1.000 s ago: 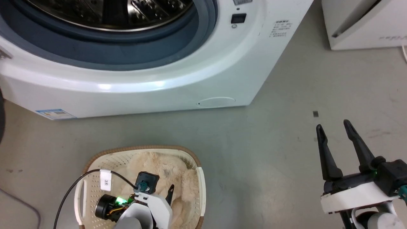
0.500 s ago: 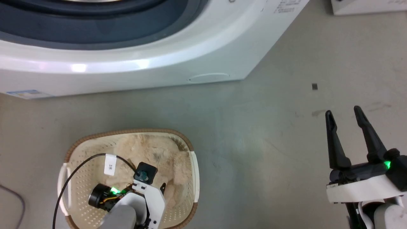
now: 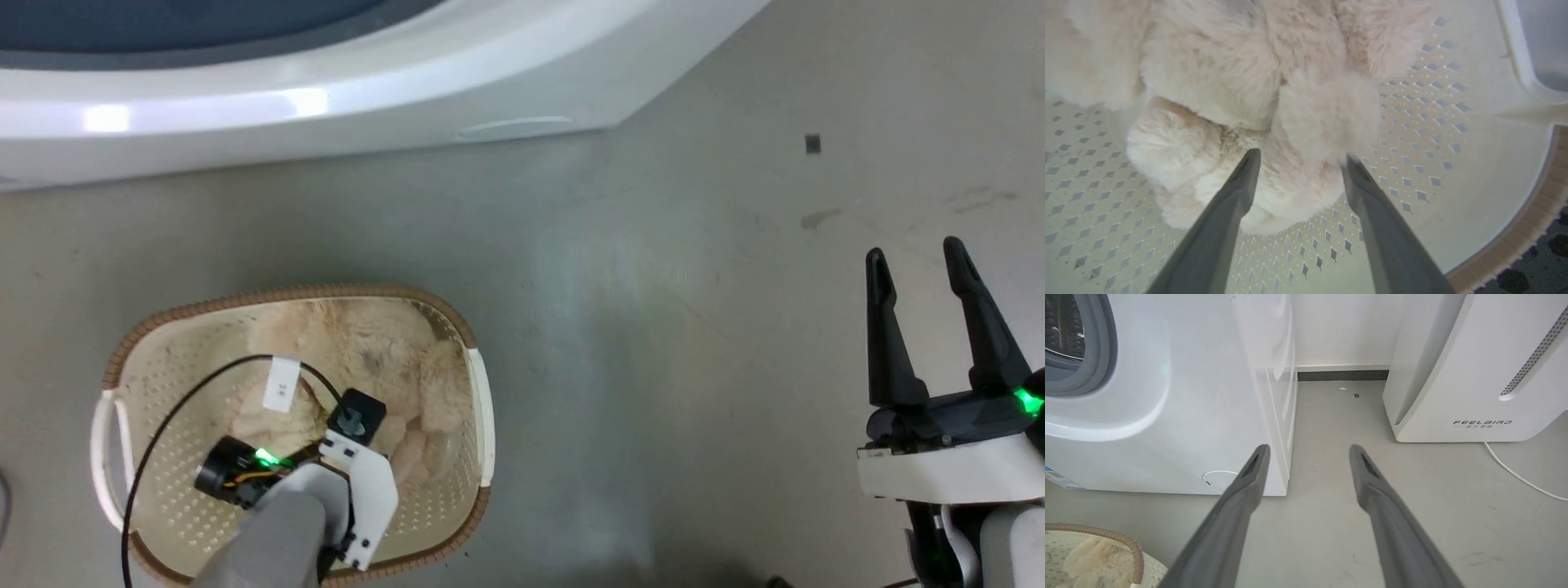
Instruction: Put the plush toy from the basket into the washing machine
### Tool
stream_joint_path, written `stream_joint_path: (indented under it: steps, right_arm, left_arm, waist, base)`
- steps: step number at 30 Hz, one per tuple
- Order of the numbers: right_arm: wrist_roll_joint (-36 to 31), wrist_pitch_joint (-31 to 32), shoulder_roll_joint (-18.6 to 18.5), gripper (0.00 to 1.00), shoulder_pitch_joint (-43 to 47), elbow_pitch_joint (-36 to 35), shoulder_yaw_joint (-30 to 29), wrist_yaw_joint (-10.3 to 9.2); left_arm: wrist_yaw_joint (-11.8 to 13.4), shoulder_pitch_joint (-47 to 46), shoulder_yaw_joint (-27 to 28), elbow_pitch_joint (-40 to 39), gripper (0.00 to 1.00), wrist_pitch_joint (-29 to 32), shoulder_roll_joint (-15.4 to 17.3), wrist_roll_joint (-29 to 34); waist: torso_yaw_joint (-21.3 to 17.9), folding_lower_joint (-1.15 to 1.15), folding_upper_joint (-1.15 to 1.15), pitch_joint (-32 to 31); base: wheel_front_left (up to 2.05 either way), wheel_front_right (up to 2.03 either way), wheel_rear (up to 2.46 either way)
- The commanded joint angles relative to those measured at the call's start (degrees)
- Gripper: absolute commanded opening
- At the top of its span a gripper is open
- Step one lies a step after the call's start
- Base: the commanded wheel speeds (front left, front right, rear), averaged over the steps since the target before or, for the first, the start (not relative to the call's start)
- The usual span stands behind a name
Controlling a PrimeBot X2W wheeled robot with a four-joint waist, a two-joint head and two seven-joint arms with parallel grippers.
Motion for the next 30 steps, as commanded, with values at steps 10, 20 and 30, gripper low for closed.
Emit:
stream_joint_path:
  steps: [10, 20, 30]
  right_arm:
    - [1.36, -1.67, -0.01, 1.00, -3.42, -1.49, -0.29, -0.05]
    - [1.97, -2.59, -0.01, 1.00, -5.18, -0.90, -0.46, -0.05]
    - [1.66, -2.59, -0.01, 1.00, -5.12, 0.87, -0.65, -0.05]
  left_arm:
    - [1.69, -6.65, -2.98, 6.99, 1.00, -1.42, 3.15, -1.07]
    - [0.59, -8.18, -4.41, 11.53, 0.00, -1.17, 4.28, -3.63]
    - [0.67, -4.17, -3.83, 11.53, 0.00, -4.14, 3.29, -5.82]
  waist:
    - [-1.99, -0.01, 0.00, 7.75]
    - [-3.12, -0.01, 0.00, 9.27]
    - [-2.51, -0.01, 0.00, 2.20]
  base:
    - [0.00, 0.00, 0.00]
    - [0.00, 0.00, 0.00]
    - [0.00, 0.00, 0.00]
